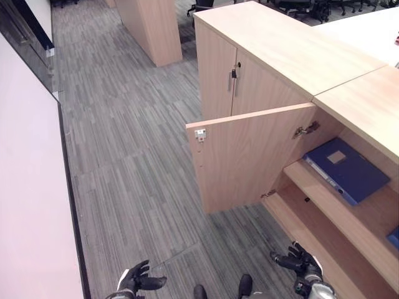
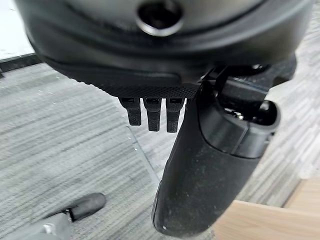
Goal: Put the empty folder in the office cabinet
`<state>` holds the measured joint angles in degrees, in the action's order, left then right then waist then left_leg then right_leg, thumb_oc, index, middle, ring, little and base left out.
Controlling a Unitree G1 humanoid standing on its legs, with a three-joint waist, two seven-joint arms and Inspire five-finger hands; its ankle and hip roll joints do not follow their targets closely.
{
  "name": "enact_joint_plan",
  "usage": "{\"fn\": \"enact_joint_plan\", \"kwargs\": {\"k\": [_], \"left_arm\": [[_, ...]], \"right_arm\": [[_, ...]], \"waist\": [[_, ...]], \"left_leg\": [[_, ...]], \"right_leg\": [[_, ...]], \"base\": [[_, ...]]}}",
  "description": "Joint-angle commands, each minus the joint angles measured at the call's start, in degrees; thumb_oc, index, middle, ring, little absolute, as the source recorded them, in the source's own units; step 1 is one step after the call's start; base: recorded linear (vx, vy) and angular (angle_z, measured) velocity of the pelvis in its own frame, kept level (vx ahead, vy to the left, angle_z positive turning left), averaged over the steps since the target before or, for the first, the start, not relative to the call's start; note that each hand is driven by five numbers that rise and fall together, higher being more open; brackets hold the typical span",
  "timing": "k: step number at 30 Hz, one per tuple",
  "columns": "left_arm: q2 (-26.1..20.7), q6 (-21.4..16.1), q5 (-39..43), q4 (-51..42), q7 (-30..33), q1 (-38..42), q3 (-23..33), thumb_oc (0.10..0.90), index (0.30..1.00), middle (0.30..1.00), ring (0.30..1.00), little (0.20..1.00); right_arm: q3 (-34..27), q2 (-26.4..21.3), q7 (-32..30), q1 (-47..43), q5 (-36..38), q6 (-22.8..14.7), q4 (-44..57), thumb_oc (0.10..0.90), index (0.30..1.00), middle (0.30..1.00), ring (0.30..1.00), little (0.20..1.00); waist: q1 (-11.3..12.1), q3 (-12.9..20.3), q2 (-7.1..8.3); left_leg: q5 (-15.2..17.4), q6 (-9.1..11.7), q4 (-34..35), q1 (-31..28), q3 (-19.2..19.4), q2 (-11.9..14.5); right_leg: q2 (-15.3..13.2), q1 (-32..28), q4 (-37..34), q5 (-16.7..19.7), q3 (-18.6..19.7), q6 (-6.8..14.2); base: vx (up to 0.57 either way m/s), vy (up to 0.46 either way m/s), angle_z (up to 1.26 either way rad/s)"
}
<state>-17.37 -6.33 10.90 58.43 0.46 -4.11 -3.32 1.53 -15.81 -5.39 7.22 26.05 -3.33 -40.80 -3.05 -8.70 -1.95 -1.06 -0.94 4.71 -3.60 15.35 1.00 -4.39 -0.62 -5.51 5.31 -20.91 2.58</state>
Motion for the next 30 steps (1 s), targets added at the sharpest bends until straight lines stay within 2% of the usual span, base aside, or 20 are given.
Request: {"fn": "enact_joint_plan", "kwargs": {"k": [1,4,6,7,8,10,11,12,13,14,16,18,19,22,27,28,30], "left_arm": [[-1.78,-1.82,-0.11,1.90,-0.12,2.24,0.24,0.800,0.900,0.900,0.900,0.900],[-1.05,-1.77,0.54,2.02,-0.36,2.41,-0.04,0.800,0.900,0.900,0.900,0.900],[-0.62,-1.76,1.25,1.64,-0.29,3.00,-0.57,0.800,0.900,0.900,0.900,0.900],[-0.61,-1.76,1.25,1.64,-0.29,3.01,-0.57,0.800,0.900,0.900,0.900,0.900],[-0.32,-1.75,1.53,1.71,-0.18,3.32,-0.80,0.800,0.900,0.900,0.900,0.900],[0.18,-1.68,2.11,1.63,-0.14,3.33,-1.06,0.800,0.900,0.900,0.900,0.900],[0.54,-1.74,2.79,1.04,0.02,2.97,-1.33,0.800,0.900,0.900,0.900,0.900],[0.54,-1.73,2.79,1.04,0.02,2.96,-1.33,0.800,0.900,0.900,0.900,0.900],[0.59,-1.84,2.82,0.77,0.10,2.73,-1.61,0.800,0.900,0.900,0.900,0.900],[0.66,-1.91,2.95,0.10,0.57,2.48,-2.45,0.800,0.900,0.900,0.900,0.900],[0.60,-1.93,3.15,0.09,0.45,2.30,-2.51,0.800,0.900,0.900,0.900,0.900],[0.43,-1.95,3.28,-0.44,0.36,2.30,-2.58,0.800,0.900,0.900,0.900,0.900],[-0.03,-2.07,3.42,-2.05,0.13,2.09,-2.46,0.800,0.900,0.900,0.900,0.900],[-0.48,-2.61,4.54,-4.99,0.16,2.36,-2.49,0.800,0.900,0.900,0.900,0.900],[-1.22,-3.40,7.12,-8.17,0.85,4.25,-1.56,0.800,0.900,0.900,0.900,0.900],[-2.40,-4.09,8.73,-11.34,1.35,5.81,-0.95,0.800,0.900,0.900,0.900,0.900],[-3.17,-4.33,8.67,-11.66,1.55,6.58,-0.95,0.800,0.900,0.900,0.900,0.900]], "right_arm": [[0.15,-2.91,0.66,-2.42,-2.06,-3.34,2.89,0.800,0.900,0.900,0.900,0.900],[0.69,-4.35,1.21,-2.55,-2.53,-3.10,3.76,0.800,0.900,0.900,0.900,0.900],[1.13,-5.10,1.38,-2.67,-2.68,-3.08,3.73,0.800,0.900,0.900,0.900,0.900],[1.13,-5.11,1.38,-2.68,-2.68,-3.09,3.73,0.800,0.900,0.900,0.900,0.900],[1.23,-5.35,1.28,-2.77,-2.66,-3.01,3.65,0.800,0.900,0.900,0.900,0.900],[1.47,-5.33,1.43,-2.77,-2.62,-2.79,2.92,0.800,0.900,0.900,0.900,0.900],[2.06,-5.43,1.56,-2.72,-3.53,-2.28,2.42,0.800,0.900,0.900,0.900,0.900],[2.06,-5.43,1.56,-2.72,-3.53,-2.28,2.42,0.800,0.900,0.900,0.900,0.900],[2.38,-5.48,1.59,-2.74,-3.95,-2.15,2.22,0.800,0.900,0.900,0.900,0.900],[3.38,-5.59,1.48,-2.98,-5.19,-2.16,1.38,0.800,0.900,0.900,0.900,0.900],[3.63,-5.22,1.82,-2.79,-5.40,-2.05,0.37,0.800,0.900,0.900,0.900,0.900],[3.61,-5.26,1.91,-2.69,-5.55,-1.99,0.50,0.800,0.900,0.900,0.900,0.900],[3.50,-4.99,2.16,-2.11,-5.51,-1.90,1.18,0.800,0.900,0.900,0.900,0.900],[3.95,-4.31,2.34,-1.53,-5.83,-1.99,1.23,0.800,0.900,0.900,0.900,0.900],[4.39,-3.25,2.54,-1.26,-5.64,-2.10,1.71,0.800,0.900,0.900,0.900,0.900],[4.79,-2.92,2.68,-1.23,-5.91,-2.23,1.52,0.800,0.900,0.900,0.900,0.900],[5.12,-2.92,2.81,-1.28,-6.11,-2.21,1.69,0.800,0.900,0.900,0.900,0.900]], "waist": [[0.30,1.19,0.10],[0.07,0.24,0.63],[0.26,-1.04,1.02],[0.21,-1.01,0.99],[0.41,-1.44,1.07],[0.38,-1.41,1.14],[0.84,-1.32,1.38],[0.85,-1.33,1.39],[1.38,-1.14,1.40],[2.34,-0.92,1.12],[2.34,-0.30,0.67],[2.18,-0.03,0.55],[2.10,1.12,0.15],[1.81,2.02,-0.26],[1.39,2.91,0.01],[1.17,3.27,0.16],[1.04,3.39,0.25]], "left_leg": [[4.49,5.13,-0.24,-4.15,1.73,2.74],[5.91,6.95,-10.05,-0.29,2.64,4.26],[4.30,8.36,-17.87,2.81,1.70,5.38],[4.37,8.38,-18.04,2.94,1.64,5.44],[3.04,8.92,-20.67,4.10,0.84,5.92],[2.92,8.63,-21.30,5.07,0.19,6.29],[3.86,7.65,-18.77,5.73,-1.39,6.03],[3.85,7.64,-18.72,5.67,-1.37,6.01],[4.10,7.18,-15.88,5.75,-3.05,5.39],[2.53,6.75,-9.77,6.35,-8.62,4.90],[1.75,6.88,-6.68,4.95,-10.18,4.69],[1.36,7.06,-5.79,4.27,-9.61,4.64],[1.12,6.93,-2.58,1.77,-8.67,4.32],[1.06,6.63,0.25,-1.32,-8.28,4.00],[2.26,6.24,0.29,-2.38,-6.87,3.58],[2.86,5.95,0.29,-2.82,-6.35,3.31],[3.15,5.82,0.29,-3.09,-5.94,3.26]], "right_leg": [[-1.70,-1.50,1.17,-6.75,0.82,4.52],[-1.95,-2.55,0.55,-8.05,1.09,3.49],[-2.28,-3.39,0.51,-8.86,1.40,2.27],[-2.24,-3.35,0.51,-8.87,1.36,2.25],[-2.20,-3.80,0.51,-9.39,1.46,1.83],[-2.06,-4.20,0.51,-10.18,1.87,1.69],[-2.37,-4.44,0.51,-10.19,2.53,1.83],[-2.39,-4.47,0.51,-10.20,2.54,1.84],[-2.30,-4.55,0.51,-10.26,3.13,2.00],[-1.59,-4.74,0.61,-10.49,4.26,2.05],[-0.95,-4.82,0.66,-10.67,4.96,2.21],[-0.97,-4.91,0.72,-10.65,5.08,2.27],[-0.75,-5.58,0.60,-10.69,5.30,2.29],[-0.67,-6.32,0.53,-10.51,5.44,2.52],[-1.18,-6.65,0.51,-10.05,5.84,3.31],[-1.44,-6.77,0.51,-9.67,6.19,3.83],[-1.57,-6.79,0.51,-9.57,6.41,4.04]], "base": [[0.06,-0.163,-0.12],[0.02,-0.154,-0.13],[0.01,-0.129,-0.11],[0.02,-0.094,-0.02],[0.06,-0.066,0.00],[0.09,-0.040,-0.06],[0.08,0.013,-0.22],[0.13,0.033,-0.25],[0.14,0.032,-0.28],[0.16,0.029,-0.18],[0.13,0.023,-0.46],[0.11,0.056,-0.37],[0.16,0.077,-0.15],[0.13,0.085,-0.06],[0.06,0.068,-0.04],[0.09,0.113,-0.10],[0.06,0.088,-0.11]]}}
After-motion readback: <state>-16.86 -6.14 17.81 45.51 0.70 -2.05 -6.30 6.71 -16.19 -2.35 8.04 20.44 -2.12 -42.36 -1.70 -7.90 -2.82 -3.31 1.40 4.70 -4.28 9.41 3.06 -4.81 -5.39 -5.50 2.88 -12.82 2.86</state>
